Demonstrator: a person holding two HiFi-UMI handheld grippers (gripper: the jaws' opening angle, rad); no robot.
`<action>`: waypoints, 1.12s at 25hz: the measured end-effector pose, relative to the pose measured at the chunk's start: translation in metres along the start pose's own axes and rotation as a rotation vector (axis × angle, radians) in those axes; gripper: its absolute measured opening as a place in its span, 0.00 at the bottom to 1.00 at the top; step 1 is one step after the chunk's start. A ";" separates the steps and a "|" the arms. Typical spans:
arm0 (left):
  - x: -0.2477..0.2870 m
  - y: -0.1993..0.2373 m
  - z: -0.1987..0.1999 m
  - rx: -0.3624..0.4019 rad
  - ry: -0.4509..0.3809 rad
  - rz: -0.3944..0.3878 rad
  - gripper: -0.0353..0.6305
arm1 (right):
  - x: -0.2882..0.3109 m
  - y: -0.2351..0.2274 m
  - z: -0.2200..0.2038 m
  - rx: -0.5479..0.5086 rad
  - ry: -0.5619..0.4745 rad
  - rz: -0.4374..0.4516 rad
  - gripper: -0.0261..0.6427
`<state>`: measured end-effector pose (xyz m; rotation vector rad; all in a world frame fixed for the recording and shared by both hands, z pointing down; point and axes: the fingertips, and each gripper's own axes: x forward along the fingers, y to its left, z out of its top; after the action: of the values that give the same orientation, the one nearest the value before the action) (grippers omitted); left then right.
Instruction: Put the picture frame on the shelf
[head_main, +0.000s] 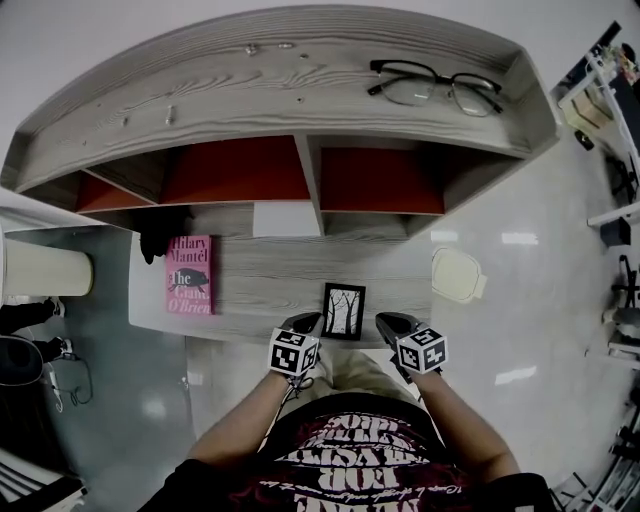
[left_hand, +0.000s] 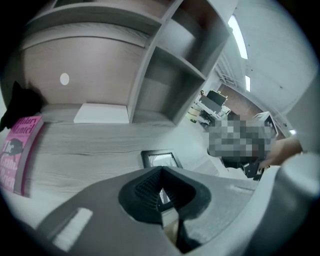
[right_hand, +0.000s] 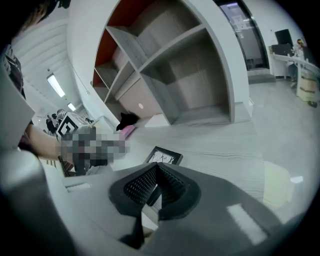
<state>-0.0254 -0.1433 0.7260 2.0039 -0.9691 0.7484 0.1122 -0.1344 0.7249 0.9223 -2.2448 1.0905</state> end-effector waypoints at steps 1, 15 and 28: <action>0.004 0.002 -0.004 -0.009 0.015 -0.001 0.06 | 0.005 -0.001 -0.006 0.006 0.020 -0.002 0.08; 0.036 0.007 -0.053 -0.051 0.139 -0.022 0.21 | 0.045 0.005 -0.066 0.210 0.122 0.040 0.22; 0.050 0.007 -0.072 -0.073 0.156 -0.050 0.24 | 0.064 0.009 -0.082 0.237 0.150 0.051 0.25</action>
<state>-0.0170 -0.1046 0.8045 1.8705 -0.8405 0.8171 0.0736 -0.0867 0.8095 0.8471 -2.0588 1.4231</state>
